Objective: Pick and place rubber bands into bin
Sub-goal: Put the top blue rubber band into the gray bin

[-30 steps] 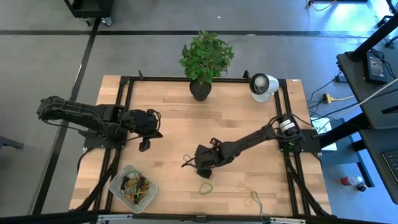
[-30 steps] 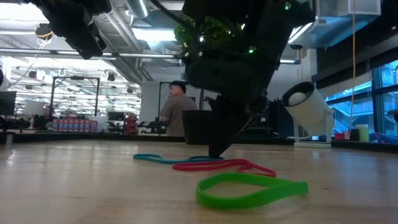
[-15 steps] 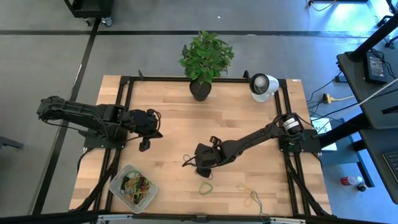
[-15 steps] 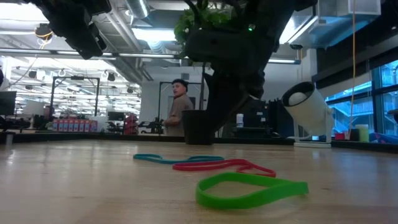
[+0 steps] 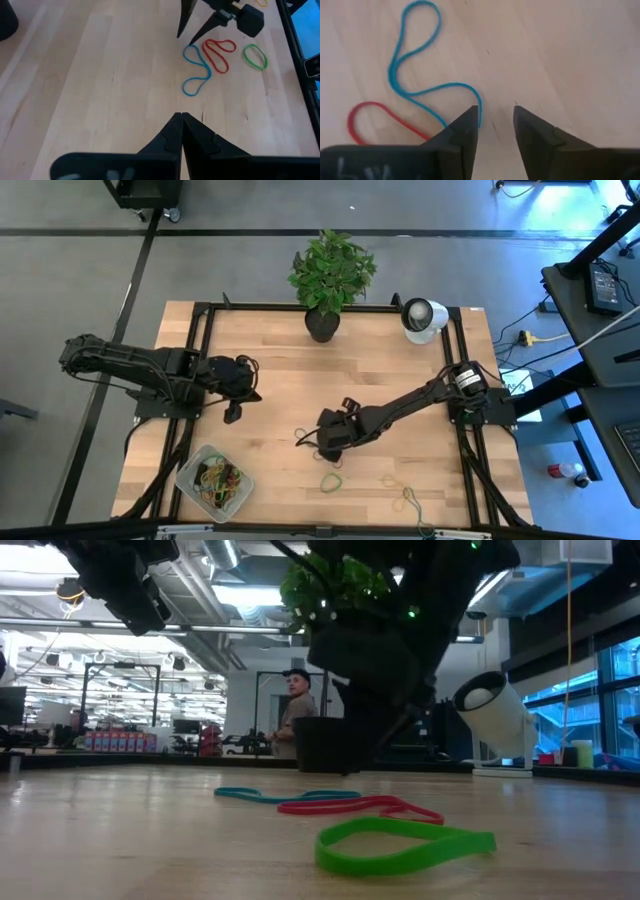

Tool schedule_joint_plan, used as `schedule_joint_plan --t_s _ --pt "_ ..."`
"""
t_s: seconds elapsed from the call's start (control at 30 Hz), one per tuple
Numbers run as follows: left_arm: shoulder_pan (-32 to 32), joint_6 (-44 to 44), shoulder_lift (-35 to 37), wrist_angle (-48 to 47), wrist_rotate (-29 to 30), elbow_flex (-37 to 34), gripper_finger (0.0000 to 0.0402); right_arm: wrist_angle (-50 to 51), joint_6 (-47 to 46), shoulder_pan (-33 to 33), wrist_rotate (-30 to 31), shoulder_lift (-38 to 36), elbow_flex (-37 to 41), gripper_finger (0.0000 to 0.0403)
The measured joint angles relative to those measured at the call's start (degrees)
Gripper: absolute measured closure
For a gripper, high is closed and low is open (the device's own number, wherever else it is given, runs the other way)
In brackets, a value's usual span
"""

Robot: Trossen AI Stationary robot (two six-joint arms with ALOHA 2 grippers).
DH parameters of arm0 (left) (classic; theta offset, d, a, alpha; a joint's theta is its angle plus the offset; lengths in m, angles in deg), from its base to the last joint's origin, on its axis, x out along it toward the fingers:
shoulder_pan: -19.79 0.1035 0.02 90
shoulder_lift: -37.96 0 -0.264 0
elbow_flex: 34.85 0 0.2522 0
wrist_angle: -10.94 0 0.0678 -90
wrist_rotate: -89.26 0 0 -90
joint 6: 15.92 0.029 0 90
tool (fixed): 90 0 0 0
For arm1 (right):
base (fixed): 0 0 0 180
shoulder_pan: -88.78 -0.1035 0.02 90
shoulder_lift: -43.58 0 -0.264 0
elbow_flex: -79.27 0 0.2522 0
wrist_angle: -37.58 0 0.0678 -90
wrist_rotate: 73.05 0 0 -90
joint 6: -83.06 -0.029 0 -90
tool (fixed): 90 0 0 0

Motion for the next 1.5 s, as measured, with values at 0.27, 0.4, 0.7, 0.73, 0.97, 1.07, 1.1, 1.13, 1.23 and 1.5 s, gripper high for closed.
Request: schedule_joint_plan --t_s 0.27,0.4,0.7,0.73,0.97,1.07,1.1,1.13,1.23,1.5 --pt "0.01 -0.05 -0.02 0.02 -0.01 -0.02 0.0396 -10.98 -0.93 0.00 -0.33 0.46 5.38 0.0270" --pt "0.01 -1.35 -0.01 0.17 -0.01 -0.02 0.0396 -12.93 -1.24 -0.16 -0.12 0.42 6.41 0.0270" --pt "-0.01 -2.01 -0.02 0.20 -0.20 -0.02 0.0396 -10.70 2.08 -0.20 -0.46 0.87 6.17 0.0303" --pt "0.01 -2.11 -0.02 0.20 -0.18 -0.03 0.0396 -10.44 2.08 -0.22 -0.46 1.03 6.19 0.0313" --pt "-0.01 -1.97 -0.02 0.22 -0.14 -0.04 0.0396 -10.50 -1.01 -0.48 -2.80 2.43 6.12 0.0392" --pt "0.01 -1.97 -0.02 0.22 -0.14 -0.04 0.0396 -10.30 -2.43 -0.74 -2.79 2.27 5.55 0.0395" --pt "-0.02 -1.97 -0.01 0.24 -0.12 -0.04 0.0396 -10.20 -2.51 -0.87 -2.65 2.03 5.14 0.0395" --pt "-0.01 -1.97 -0.02 0.24 -0.12 -0.04 0.0396 -10.07 -2.50 -1.03 -2.48 1.64 4.78 0.0397" --pt "-0.01 -1.97 -0.02 0.31 0.01 -0.04 0.0396 -9.37 -2.53 -1.45 -2.21 0.72 4.20 0.0399" --pt "0.01 -1.91 -0.11 2.90 0.04 -0.04 0.0379 -8.66 -2.20 -2.51 2.29 -5.65 4.03 0.0401"
